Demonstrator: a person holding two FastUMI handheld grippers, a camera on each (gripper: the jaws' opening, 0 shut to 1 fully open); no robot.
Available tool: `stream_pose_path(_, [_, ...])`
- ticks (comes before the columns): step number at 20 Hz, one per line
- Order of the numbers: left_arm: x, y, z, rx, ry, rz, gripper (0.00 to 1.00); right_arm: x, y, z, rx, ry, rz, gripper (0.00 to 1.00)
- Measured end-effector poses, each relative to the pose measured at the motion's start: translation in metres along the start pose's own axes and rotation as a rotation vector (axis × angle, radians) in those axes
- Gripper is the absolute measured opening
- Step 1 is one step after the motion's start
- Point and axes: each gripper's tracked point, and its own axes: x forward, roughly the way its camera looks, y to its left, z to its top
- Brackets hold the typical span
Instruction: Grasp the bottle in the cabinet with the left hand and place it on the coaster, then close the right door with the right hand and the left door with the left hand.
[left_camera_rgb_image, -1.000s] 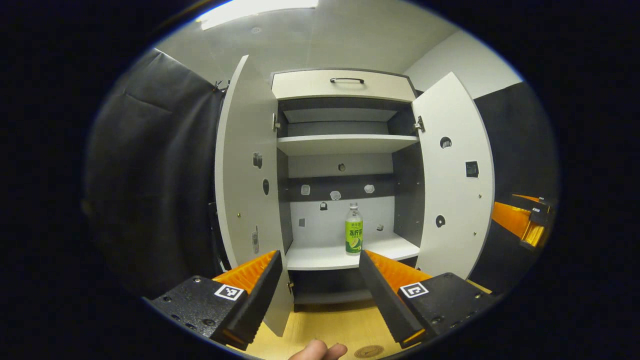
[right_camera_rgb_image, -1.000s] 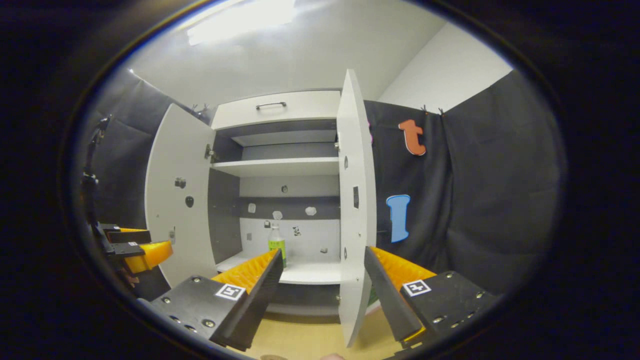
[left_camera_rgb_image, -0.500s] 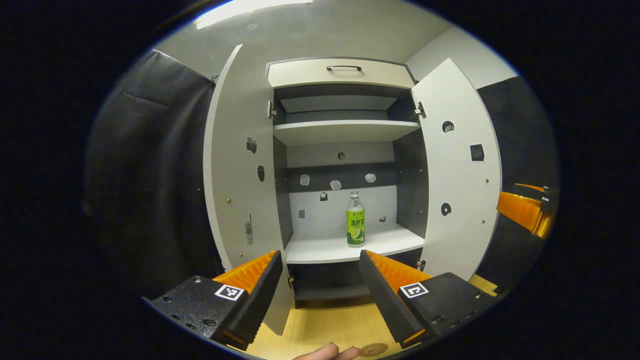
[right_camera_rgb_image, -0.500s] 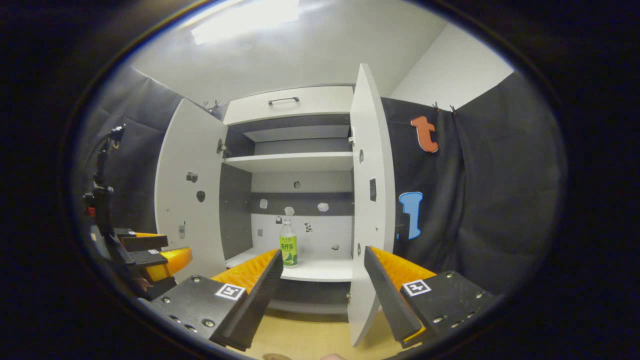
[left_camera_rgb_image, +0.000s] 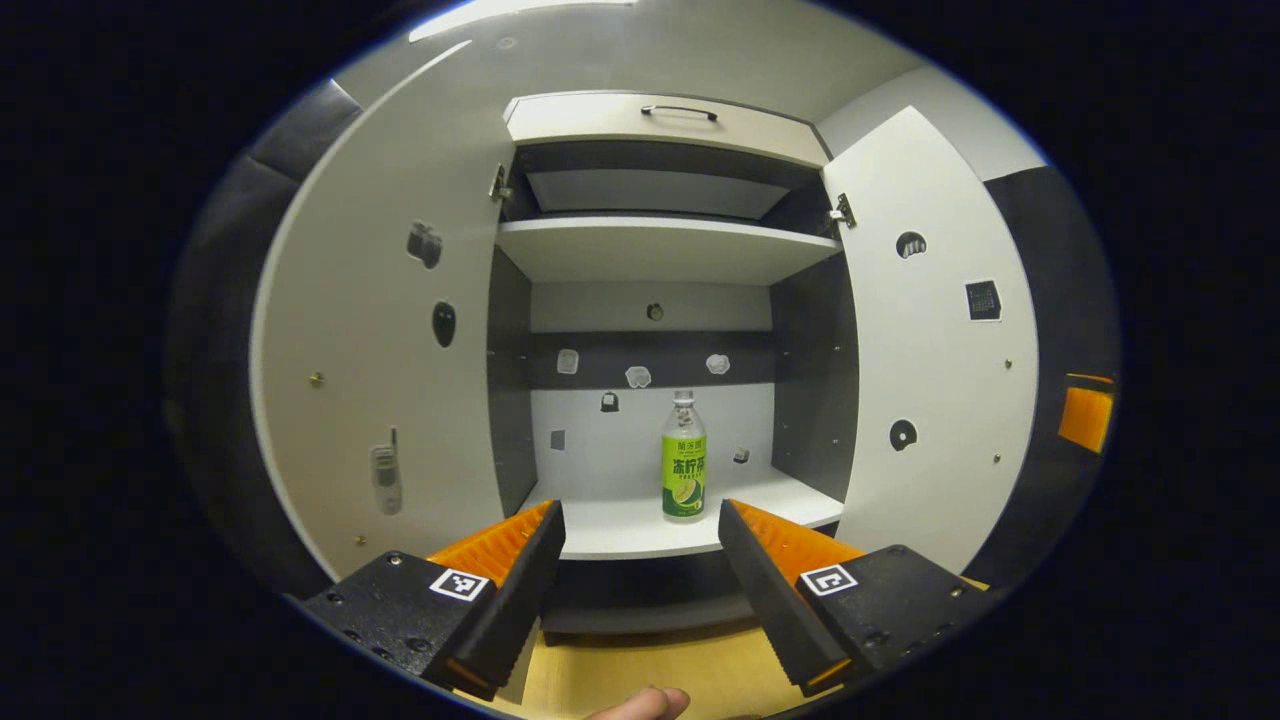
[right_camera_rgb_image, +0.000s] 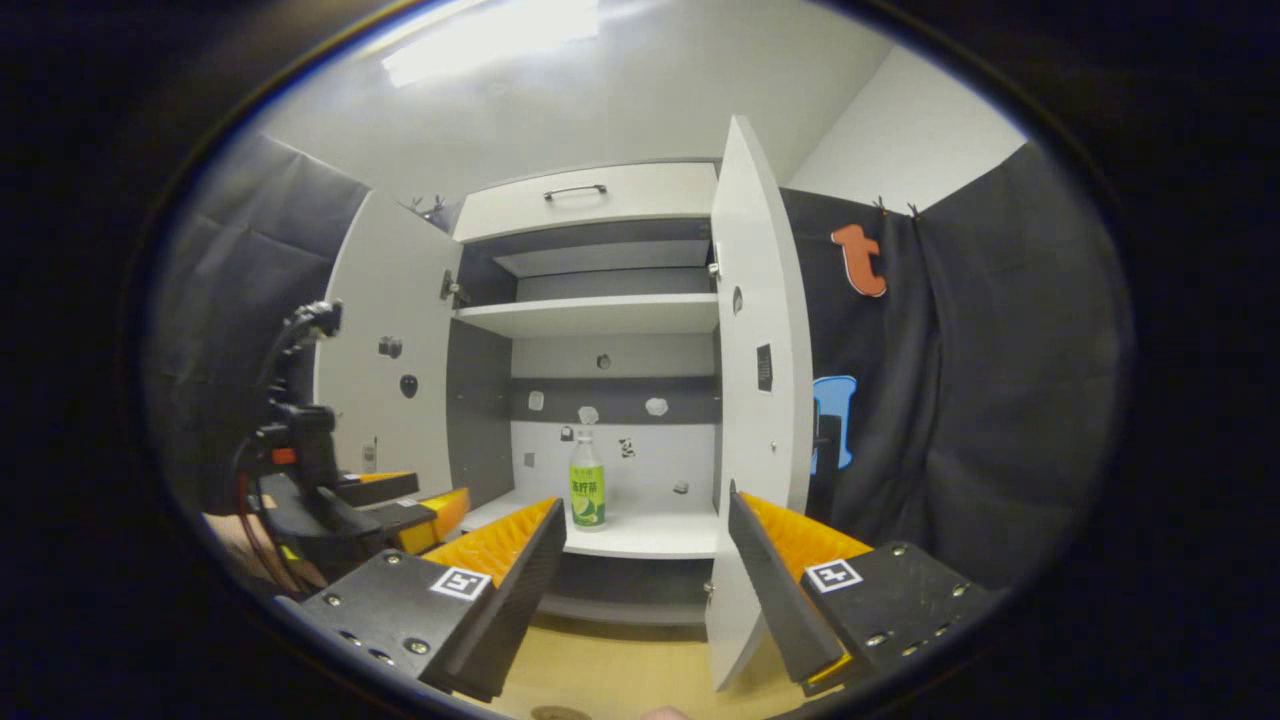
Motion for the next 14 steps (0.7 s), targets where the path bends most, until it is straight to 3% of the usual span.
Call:
stream_pose_path(3, [0.042, -0.007, -0.004, -0.061, -0.007, -0.032, 0.98, 0.002, 0.000, 0.002, 0.001, -0.006, -0.008, 0.99])
stream_pose_path(8, [0.114, -0.021, -0.011, -0.075, -0.005, -0.083, 0.99, 0.008, 0.001, -0.002, -0.012, 0.004, -0.024, 0.98])
stream_pose_path(10, [0.141, -0.026, -0.013, -0.084, 0.002, -0.091, 0.99, 0.008, 0.000, -0.005, -0.018, 0.011, -0.032, 0.94])
stream_pose_path(14, [0.191, -0.030, -0.012, -0.076, -0.013, -0.077, 0.99, 0.006, -0.008, -0.009, -0.041, 0.020, -0.067, 0.98])
